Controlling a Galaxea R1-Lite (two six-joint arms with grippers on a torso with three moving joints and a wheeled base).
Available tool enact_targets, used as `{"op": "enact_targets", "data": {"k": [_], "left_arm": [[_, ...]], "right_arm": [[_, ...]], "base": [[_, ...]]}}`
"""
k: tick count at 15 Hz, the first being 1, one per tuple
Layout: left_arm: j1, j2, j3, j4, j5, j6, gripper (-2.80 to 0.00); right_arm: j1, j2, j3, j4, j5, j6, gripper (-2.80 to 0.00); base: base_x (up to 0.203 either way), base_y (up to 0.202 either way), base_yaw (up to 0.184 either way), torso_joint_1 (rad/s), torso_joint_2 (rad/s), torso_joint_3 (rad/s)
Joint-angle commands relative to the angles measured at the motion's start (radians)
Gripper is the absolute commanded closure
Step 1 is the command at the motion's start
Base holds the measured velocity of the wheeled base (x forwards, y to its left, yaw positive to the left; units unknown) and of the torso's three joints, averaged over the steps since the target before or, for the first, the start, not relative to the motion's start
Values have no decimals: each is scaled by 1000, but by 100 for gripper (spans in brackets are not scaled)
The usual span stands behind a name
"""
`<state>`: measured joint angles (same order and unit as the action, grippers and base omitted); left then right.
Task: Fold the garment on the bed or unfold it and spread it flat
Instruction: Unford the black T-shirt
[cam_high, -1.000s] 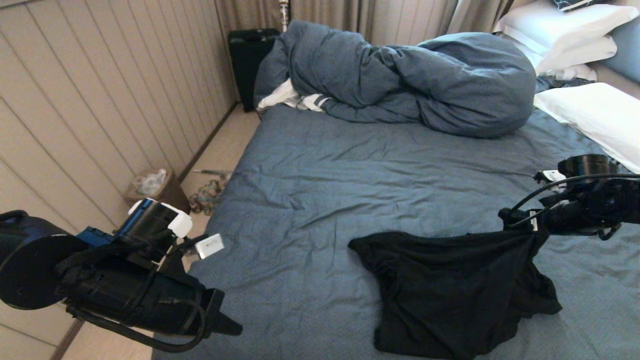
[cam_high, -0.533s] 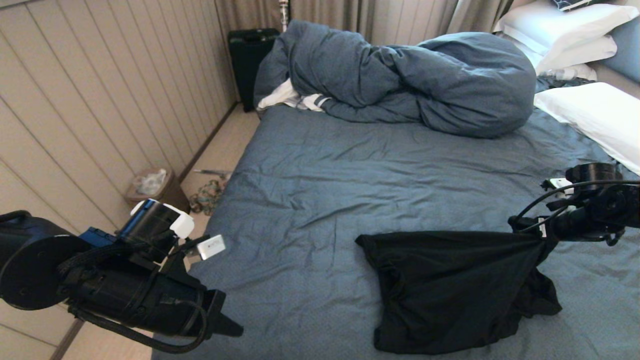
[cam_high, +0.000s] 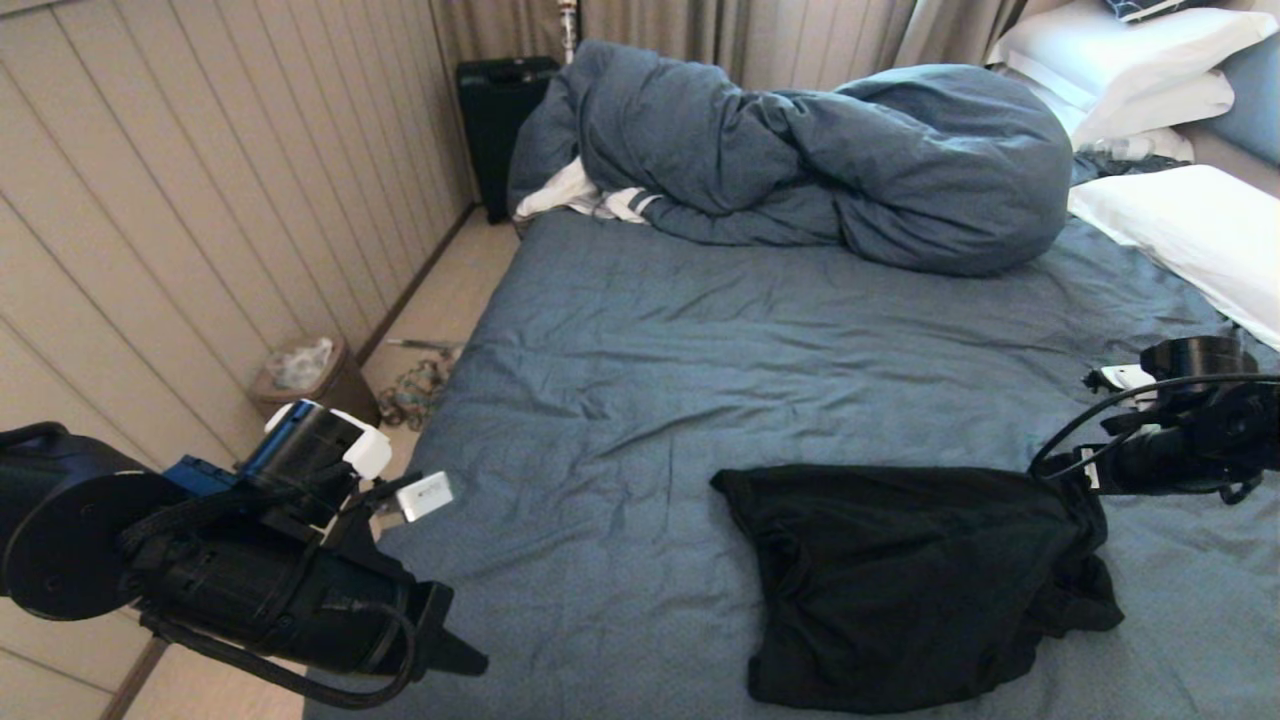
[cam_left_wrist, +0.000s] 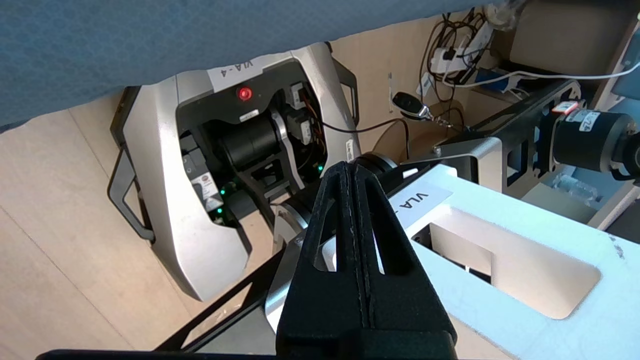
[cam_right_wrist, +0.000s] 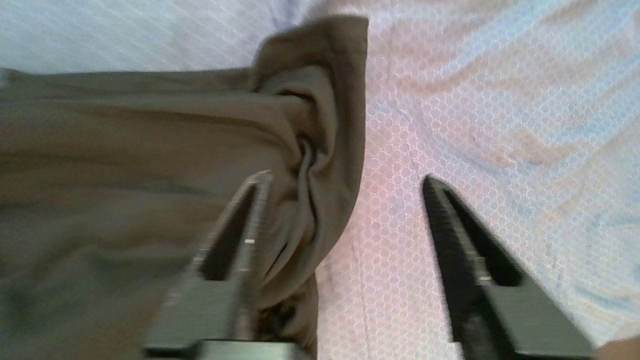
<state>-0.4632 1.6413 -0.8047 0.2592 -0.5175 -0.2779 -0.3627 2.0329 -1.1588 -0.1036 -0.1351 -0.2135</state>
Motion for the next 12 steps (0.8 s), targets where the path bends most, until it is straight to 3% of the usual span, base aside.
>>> {"op": "enact_targets", "data": {"k": [1, 2, 3, 6, 12], "left_arm": [[0, 2, -1, 2, -3, -3, 0], [0, 3, -1, 2, -4, -3, 0], [0, 8, -2, 2, -3, -2, 0], [0, 17, -5, 2, -3, -3, 0], [-30, 63, -71, 5, -3, -35, 0]], "right_arm": [[-8, -59, 10, 1, 23, 2, -280], [-10, -91, 20, 4, 57, 8, -280], [-10, -121, 38, 6, 85, 26, 0], [30, -200, 124, 5, 122, 76, 0], [44, -200, 123, 5, 175, 83, 0]], "base": [[0, 0, 0, 0, 0, 0], [0, 0, 0, 0, 0, 0], [0, 0, 0, 0, 0, 0], [0, 0, 0, 0, 0, 0], [0, 0, 0, 0, 0, 0]]}}
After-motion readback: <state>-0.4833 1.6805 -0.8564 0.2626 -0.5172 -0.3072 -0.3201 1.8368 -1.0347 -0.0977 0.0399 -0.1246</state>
